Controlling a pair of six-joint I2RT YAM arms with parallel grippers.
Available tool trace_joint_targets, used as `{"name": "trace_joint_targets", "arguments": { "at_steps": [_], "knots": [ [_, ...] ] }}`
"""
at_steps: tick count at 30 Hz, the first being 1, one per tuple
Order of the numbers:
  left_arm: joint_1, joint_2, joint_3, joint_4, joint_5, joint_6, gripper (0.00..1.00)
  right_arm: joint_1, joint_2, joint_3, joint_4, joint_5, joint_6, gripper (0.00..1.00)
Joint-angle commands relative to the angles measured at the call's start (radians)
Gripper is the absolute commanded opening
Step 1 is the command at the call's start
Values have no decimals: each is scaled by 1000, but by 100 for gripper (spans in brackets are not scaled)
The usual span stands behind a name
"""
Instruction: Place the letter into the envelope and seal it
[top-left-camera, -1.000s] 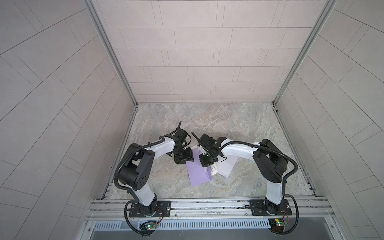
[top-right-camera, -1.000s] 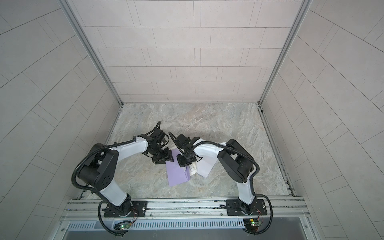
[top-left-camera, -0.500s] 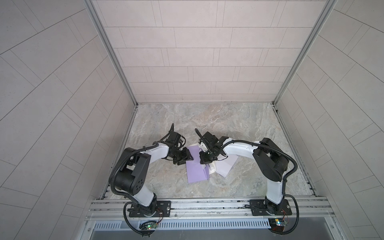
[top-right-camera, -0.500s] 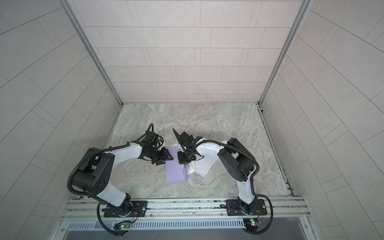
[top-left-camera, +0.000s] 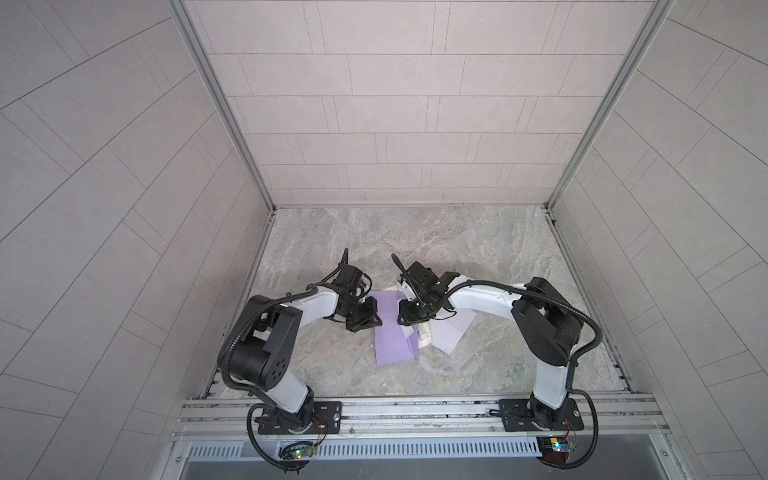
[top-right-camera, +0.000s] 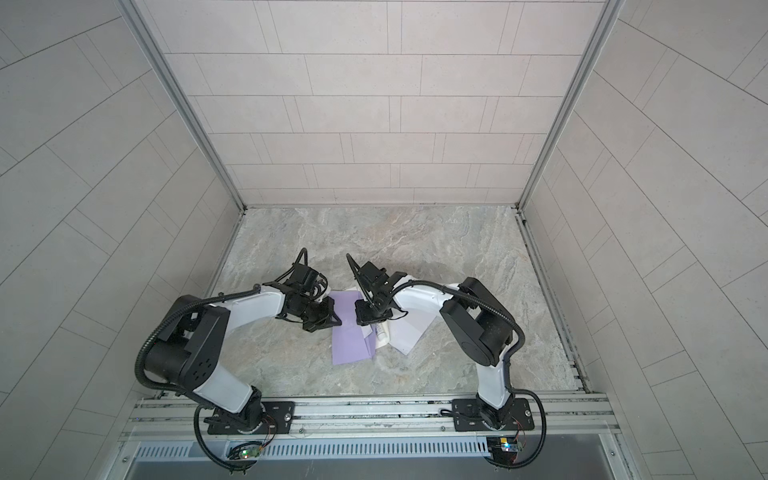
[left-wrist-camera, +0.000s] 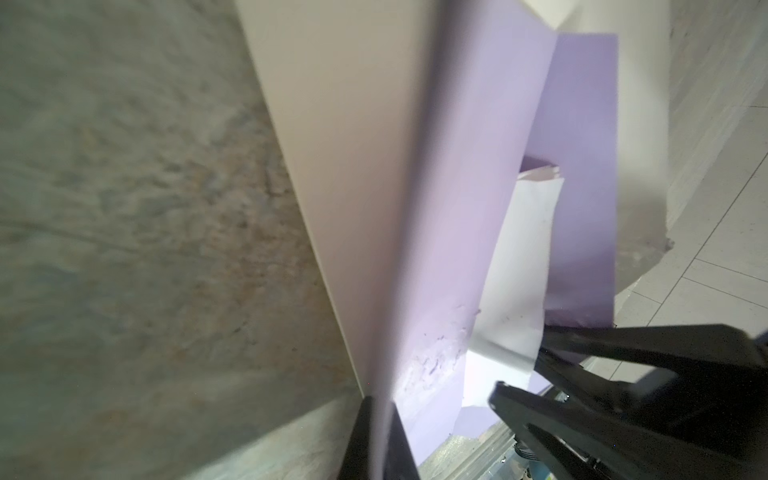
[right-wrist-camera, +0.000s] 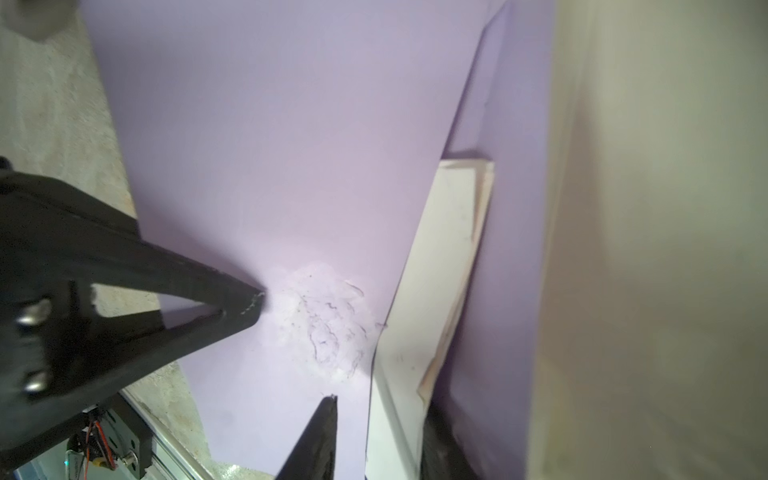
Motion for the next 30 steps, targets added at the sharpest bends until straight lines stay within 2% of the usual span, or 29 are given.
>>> {"name": "trace_joint_targets", "arguments": {
  "at_steps": [1,6,10,21,30],
  "knots": [
    [-4,-9,1,-51,-82,21,0,7,-52,24,-45,89,-6,37],
    [-4,-6,5,-57,-93,25,0,12,-10,31,-42,70,-8,36],
    [-4,-12,8,-63,-99,25,0,16,35,43,-49,64,-3,32],
    [-3,-19,8,-67,-143,13,0,22,38,29,-113,173,4,32],
    [-3,-24,8,-67,-157,5,0,68,87,75,-230,325,-14,33]
  ]
}}
